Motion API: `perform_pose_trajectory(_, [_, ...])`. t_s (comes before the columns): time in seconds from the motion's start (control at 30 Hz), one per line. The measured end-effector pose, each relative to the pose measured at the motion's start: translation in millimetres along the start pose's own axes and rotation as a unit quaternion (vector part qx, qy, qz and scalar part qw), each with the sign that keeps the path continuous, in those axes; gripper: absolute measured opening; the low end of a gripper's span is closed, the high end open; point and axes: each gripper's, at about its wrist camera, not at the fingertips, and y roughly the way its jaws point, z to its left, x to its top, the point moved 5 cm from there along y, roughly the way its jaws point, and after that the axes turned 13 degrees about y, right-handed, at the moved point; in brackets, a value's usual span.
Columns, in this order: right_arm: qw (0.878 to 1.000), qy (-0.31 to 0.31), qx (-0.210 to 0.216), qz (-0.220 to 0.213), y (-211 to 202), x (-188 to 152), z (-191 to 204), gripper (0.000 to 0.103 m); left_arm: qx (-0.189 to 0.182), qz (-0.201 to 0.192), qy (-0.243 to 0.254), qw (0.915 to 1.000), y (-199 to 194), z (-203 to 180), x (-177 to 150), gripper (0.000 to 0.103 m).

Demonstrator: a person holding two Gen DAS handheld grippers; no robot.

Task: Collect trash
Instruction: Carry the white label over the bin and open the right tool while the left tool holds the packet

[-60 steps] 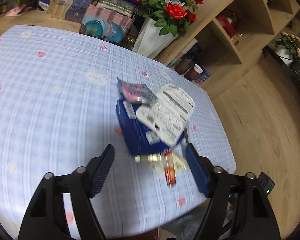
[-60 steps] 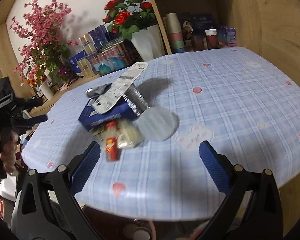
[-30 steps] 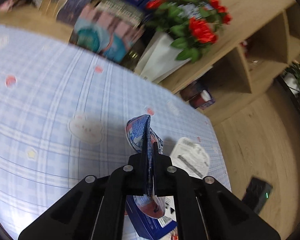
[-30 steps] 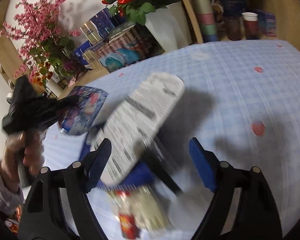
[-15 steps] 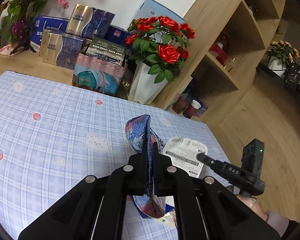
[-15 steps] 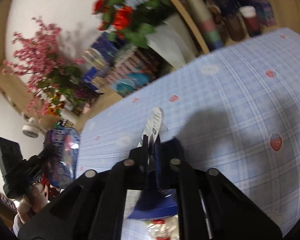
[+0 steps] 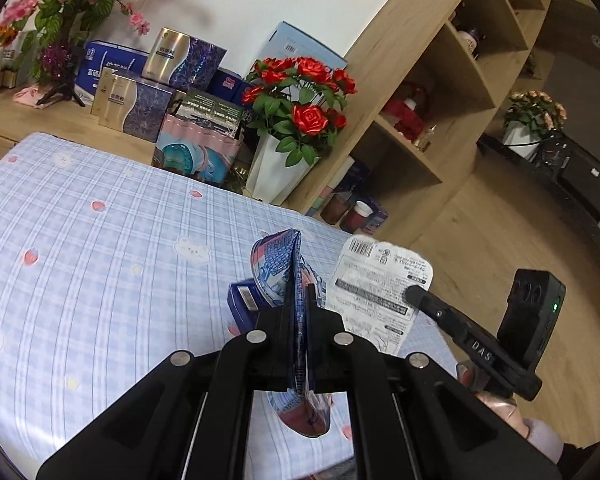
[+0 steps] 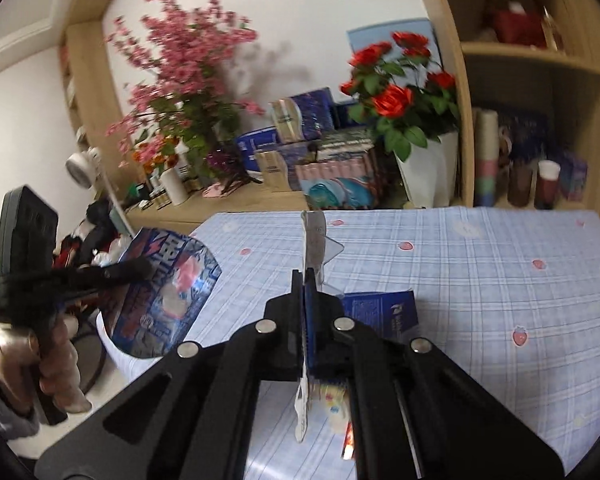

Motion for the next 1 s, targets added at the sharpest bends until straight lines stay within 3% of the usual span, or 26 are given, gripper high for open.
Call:
perform_pose_trajectory(0.17, [1.000, -0.013, 0.006, -0.003, -40.5, -29.7, 10.1, 0.005, 0.008, -0.015, 0.001, 0.9999, -36.8, -14.4, -17.8, 0.005])
perform_pose_trajectory(0.43, [0.999, -0.009, 0.020, 0.030, -77.0, -87.5, 15.3, 0.005, 0.013, -0.015, 0.006, 0.9998, -76.4, -36.2, -53.5, 0.005])
perform_pose_trajectory(1.0, [0.995, 0.006, 0.027, 0.100, -78.7, -162.2, 24.2, 0.005, 0.036, 0.005, -0.009, 0.9993, -103.7, -44.4, -112.3, 0.005])
